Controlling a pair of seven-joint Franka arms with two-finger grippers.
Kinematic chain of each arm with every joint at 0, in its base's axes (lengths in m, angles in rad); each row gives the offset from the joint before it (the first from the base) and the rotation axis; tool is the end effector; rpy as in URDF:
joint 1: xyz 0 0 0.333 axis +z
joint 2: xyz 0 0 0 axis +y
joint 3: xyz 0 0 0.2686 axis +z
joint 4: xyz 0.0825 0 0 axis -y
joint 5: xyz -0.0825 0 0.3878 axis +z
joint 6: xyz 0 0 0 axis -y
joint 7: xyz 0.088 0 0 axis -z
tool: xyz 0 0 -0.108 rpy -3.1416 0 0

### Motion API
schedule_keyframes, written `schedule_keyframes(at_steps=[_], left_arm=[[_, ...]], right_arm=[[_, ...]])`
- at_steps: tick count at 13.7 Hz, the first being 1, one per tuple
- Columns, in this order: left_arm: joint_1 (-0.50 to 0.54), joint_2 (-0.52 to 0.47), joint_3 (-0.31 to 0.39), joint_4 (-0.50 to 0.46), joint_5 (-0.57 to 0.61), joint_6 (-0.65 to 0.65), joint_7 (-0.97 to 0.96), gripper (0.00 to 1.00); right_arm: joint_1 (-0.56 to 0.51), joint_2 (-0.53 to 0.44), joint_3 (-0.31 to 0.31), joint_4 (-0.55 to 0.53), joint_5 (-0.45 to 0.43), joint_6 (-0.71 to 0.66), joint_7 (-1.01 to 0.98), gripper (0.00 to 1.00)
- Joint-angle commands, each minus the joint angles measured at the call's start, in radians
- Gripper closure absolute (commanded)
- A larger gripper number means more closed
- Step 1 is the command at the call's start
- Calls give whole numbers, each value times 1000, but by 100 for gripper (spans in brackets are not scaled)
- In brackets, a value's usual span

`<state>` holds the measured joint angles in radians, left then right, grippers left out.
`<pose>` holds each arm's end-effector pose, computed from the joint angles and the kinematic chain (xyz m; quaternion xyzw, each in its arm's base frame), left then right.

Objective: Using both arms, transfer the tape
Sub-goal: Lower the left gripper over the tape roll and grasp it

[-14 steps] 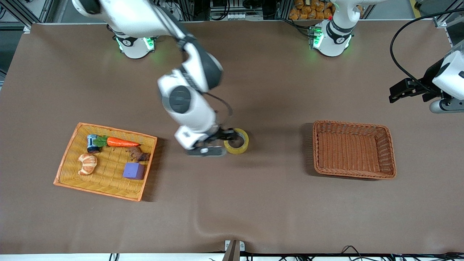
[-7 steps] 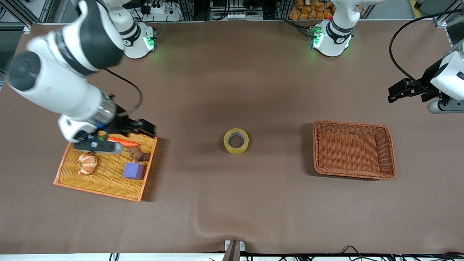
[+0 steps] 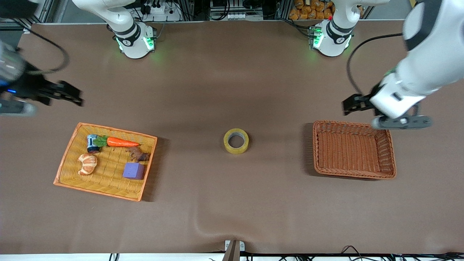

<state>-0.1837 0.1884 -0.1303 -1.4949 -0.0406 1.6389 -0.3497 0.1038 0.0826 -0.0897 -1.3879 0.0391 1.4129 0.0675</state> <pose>0.5795 -0.1866 0.5091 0.9990 0.0205 -0.0308 0.0237 0.5634 0.0148 0.6021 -0.9992 0.0241 0.0293 0.0145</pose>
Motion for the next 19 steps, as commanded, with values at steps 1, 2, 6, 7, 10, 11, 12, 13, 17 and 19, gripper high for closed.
schedule_keyframes(at_steps=[1,2,6,7,10,11,12,13,17,19], left_arm=[[-100,75,6,19,-25,51,-133,0],[-121,103,6,18,-66,100,-162,0],[-242,227,9,18,-104,251,-280,0],[-273,264,9,18,-104,307,-319,0],[-319,376,9,18,-102,482,-406,0],[-330,402,9,18,-104,511,-407,0],[-332,422,9,18,-102,531,-407,0],[-348,443,9,16,-101,550,-407,0],[-378,526,14,15,-93,651,-402,0],[-398,555,14,13,-61,667,-396,0]], right_arm=[[-108,-56,57,-36,18,-44,-37,0],[-114,-75,58,-37,19,-45,-37,0],[-124,-73,68,-37,-11,17,-109,0],[-131,-69,67,-37,-19,32,-150,0],[-147,-61,38,-42,-15,41,-192,0],[-142,-61,18,-46,-13,50,-192,0],[-139,-60,5,-46,-8,51,-195,0],[-133,-61,-5,-46,-8,49,-193,0],[-78,-63,-53,-48,-5,49,-186,0],[-67,-54,-53,-46,-5,54,-186,0]])
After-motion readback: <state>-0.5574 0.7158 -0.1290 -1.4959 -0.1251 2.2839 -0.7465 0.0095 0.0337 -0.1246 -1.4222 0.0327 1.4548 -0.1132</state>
